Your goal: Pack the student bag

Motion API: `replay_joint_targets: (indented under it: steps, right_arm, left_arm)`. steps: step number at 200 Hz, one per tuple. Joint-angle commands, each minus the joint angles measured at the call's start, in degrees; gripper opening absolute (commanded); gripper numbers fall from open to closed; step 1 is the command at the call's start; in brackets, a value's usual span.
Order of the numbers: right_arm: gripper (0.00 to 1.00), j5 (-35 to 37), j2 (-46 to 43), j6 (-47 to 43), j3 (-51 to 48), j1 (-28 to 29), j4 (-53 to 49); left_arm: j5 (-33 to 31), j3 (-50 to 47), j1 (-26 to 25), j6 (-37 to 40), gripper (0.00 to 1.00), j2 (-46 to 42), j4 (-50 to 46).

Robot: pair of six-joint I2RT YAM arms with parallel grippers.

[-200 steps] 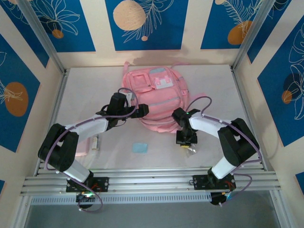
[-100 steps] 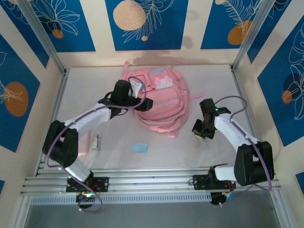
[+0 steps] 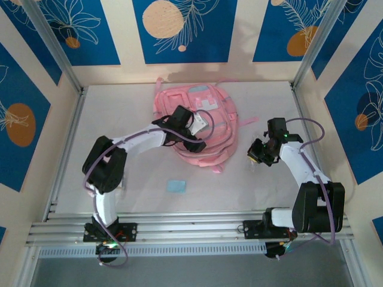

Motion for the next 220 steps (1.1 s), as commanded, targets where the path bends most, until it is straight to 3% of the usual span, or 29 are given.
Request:
replay_joint_targets:
  steps: [1,28,41,67,76,111,141,173,220]
  right_arm:
    - [0.00,-4.1,-1.0,-0.6,-0.1,-0.8,1.6]
    - [0.00,-5.1,-1.0,-0.6,-0.6,-1.2,2.5]
    - [0.00,-5.3,-1.0,-0.6,-0.6,-1.3,2.6]
    - [0.00,-5.5,-1.0,-0.9,-0.4,-1.5,2.5]
    - [0.00,-5.5,-1.1,-1.0,-0.3,-1.7,2.5]
    - [0.00,-6.5,-1.3,-1.2,0.6,-1.5,1.7]
    - [0.00,-8.9,-2.0,-1.3,1.8,0.0,0.4]
    - [0.00,-12.4,-2.2,0.5,3.1,2.4,1.5]
    - [0.00,-19.2,0.7,10.2,4.0,6.8,12.1]
  left_arm:
    - [-4.8,2.8,-0.8,4.9,0.78,3.1,-4.2]
    - [-10.1,3.5,-1.0,6.5,0.74,6.0,-3.5]
    - [-11.4,3.6,-1.0,6.9,0.55,6.9,-2.5]
    - [-9.1,4.1,-1.0,7.1,0.31,7.2,-2.6]
    - [-8.9,4.2,-1.0,6.6,0.00,7.1,-2.3]
    - [-2.6,6.4,-0.5,2.8,0.00,5.4,-3.5]
    - [7.2,10.7,1.1,-5.7,0.00,3.4,-4.6]
    - [13.3,14.0,3.9,-14.8,0.00,1.5,-3.7]
    - [24.1,13.3,10.2,-32.6,0.00,0.8,7.5]
